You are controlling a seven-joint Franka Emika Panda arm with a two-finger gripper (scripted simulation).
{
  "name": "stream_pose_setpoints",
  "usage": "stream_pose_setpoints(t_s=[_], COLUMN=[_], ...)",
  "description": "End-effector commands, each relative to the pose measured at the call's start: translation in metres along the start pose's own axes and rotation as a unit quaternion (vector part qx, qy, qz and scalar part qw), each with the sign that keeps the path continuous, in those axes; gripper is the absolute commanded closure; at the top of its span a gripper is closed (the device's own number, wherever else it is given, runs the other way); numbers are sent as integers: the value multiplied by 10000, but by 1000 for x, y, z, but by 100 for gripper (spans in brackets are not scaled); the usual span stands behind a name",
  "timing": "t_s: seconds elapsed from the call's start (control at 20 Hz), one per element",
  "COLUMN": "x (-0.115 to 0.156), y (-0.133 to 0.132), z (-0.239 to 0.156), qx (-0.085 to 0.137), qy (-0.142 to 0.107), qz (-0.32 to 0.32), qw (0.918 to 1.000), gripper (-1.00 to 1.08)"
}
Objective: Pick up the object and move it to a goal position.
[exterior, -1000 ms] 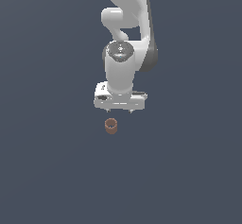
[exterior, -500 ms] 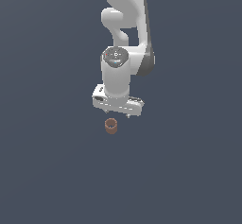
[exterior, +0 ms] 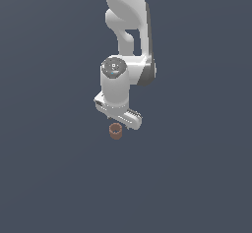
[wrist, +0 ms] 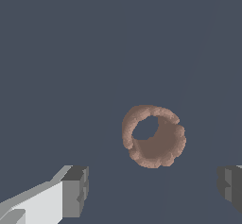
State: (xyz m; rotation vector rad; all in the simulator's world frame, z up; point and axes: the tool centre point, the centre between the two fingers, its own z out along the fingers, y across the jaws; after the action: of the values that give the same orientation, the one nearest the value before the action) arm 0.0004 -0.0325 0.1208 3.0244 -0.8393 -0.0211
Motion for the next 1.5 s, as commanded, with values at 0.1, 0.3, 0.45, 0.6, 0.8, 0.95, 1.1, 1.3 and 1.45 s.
stream_pose_setpoints(t_s=[0.1, 0.3, 0.45, 0.6, 0.8, 0.95, 1.1, 1.3, 1.45], x=[5, 8, 10, 11, 12, 11, 11, 11, 11], y=[5, 9, 11, 12, 13, 13, 13, 14, 14], z=[9, 15, 19, 21, 22, 23, 31, 52, 65], qx=[20, 30, 35, 38, 40, 38, 38, 39, 39], qy=[22, 38, 47, 53, 56, 53, 54, 55, 56], qz=[632, 1034, 1248, 1385, 1451, 1426, 1429, 1444, 1451], qw=[9980, 9946, 9922, 9903, 9894, 9898, 9897, 9895, 9894], gripper=[-92, -92, -92, -92, -92, -92, -92, -92, -92])
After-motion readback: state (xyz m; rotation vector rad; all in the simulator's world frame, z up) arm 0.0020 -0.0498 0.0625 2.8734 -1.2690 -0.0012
